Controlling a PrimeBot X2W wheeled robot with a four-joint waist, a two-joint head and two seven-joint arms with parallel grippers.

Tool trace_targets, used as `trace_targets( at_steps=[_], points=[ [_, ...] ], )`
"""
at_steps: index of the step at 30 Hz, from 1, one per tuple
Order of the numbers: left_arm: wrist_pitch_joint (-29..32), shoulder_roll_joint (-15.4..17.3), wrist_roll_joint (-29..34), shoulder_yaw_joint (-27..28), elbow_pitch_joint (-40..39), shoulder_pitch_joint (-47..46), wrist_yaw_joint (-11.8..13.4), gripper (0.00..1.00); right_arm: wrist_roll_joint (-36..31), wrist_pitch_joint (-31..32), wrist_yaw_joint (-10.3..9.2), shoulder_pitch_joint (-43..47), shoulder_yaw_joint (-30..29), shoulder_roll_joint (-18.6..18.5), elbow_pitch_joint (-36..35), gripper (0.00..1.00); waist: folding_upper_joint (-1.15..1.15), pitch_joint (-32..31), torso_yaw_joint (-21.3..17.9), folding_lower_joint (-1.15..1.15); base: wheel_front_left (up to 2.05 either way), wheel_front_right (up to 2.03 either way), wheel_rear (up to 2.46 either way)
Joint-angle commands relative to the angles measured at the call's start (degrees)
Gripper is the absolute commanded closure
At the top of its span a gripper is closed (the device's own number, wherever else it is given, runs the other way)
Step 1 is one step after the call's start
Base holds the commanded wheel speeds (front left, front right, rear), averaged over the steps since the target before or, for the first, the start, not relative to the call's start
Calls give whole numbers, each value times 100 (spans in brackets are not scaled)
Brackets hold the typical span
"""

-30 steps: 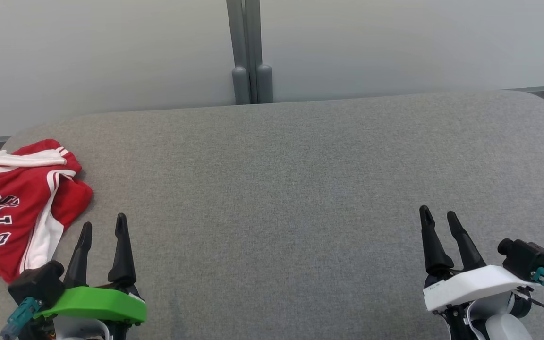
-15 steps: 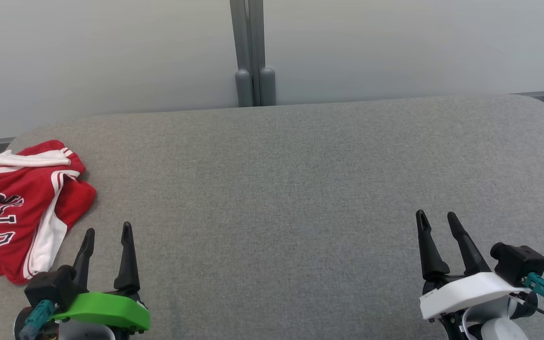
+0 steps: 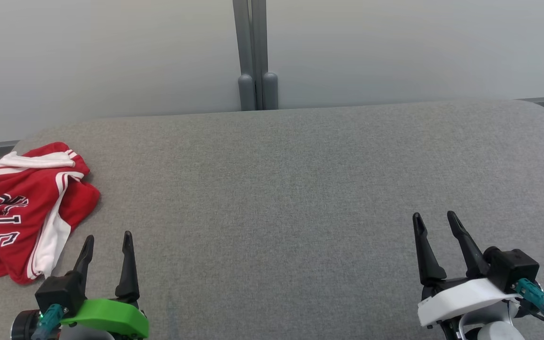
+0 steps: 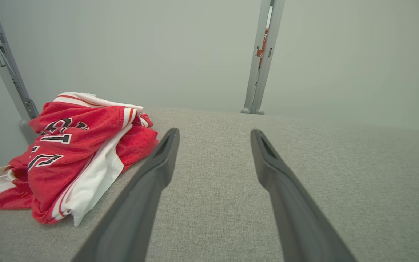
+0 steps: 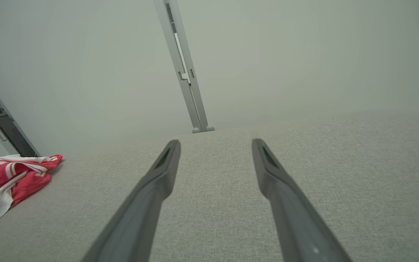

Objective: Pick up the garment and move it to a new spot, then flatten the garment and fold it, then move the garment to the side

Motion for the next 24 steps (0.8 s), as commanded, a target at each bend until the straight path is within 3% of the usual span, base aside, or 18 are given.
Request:
trace_targets(
  at_steps=[1, 24],
  points=[
    [-69, 37, 131, 8, 44, -27, 2, 0, -197, -71, 2, 46, 19, -34, -81, 0, 0, -18, 11, 0, 0, 0, 0],
    [-269, 74, 601, 76, 153, -9, 29, 0, -894, -270, 1, 151, -148, -38, -91, 0, 0, -85, 29, 0, 0, 0, 0]
  ],
)
